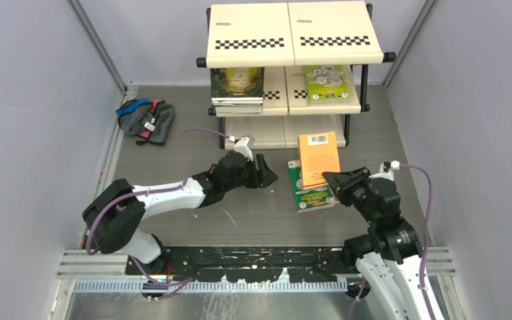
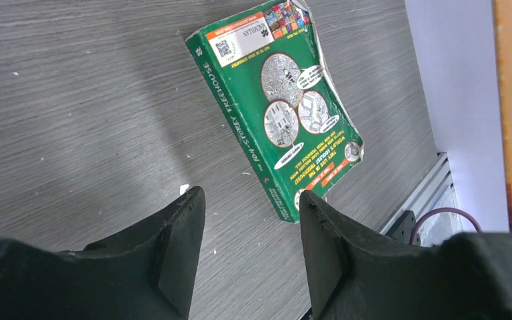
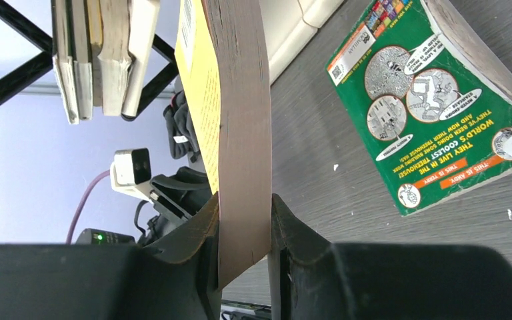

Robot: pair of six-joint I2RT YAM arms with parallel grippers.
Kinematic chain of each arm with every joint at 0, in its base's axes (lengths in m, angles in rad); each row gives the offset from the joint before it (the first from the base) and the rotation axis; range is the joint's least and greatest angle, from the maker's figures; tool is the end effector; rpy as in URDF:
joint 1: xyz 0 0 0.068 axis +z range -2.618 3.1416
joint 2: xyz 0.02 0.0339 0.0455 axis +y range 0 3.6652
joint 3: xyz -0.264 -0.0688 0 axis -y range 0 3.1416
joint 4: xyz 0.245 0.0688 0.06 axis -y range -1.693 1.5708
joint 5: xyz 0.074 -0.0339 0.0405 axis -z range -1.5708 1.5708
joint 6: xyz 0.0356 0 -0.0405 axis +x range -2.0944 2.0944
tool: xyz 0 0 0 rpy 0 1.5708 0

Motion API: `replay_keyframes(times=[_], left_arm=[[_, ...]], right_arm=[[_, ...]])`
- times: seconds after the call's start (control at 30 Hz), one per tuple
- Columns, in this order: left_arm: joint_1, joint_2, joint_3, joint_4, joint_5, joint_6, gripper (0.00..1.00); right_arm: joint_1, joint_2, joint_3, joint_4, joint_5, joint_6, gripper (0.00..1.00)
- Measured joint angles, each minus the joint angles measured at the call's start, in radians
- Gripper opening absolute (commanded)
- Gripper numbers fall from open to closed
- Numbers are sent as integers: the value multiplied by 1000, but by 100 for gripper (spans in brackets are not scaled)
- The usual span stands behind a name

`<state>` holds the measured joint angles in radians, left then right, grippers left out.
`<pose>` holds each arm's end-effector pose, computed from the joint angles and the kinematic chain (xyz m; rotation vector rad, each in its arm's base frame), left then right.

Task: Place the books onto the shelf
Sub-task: Pick up the book from the center of the board, then place the book on the shelf.

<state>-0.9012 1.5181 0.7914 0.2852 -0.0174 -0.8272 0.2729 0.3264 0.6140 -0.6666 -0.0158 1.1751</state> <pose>0.2042 -0.2569 0.2124 0.0688 2.1839 -1.0403 0.0862 0.0247 0.2846 0.8959 1.8751 0.9458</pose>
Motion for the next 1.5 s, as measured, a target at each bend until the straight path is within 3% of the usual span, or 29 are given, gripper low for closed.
replay_keyframes(times=[0.77,1.2,1.5], left_arm=[[-8,-79,-98,-7,-13,0,54],[-8,-113,-102,-11,-16,3,54],[-8,-122,-102,-24,-19,28,54]], right_arm=[[0,352,296,144,42,-92,1],[-5,654,448,264,56,-152,1],[-150,817,535,346,-12,-153,1]])
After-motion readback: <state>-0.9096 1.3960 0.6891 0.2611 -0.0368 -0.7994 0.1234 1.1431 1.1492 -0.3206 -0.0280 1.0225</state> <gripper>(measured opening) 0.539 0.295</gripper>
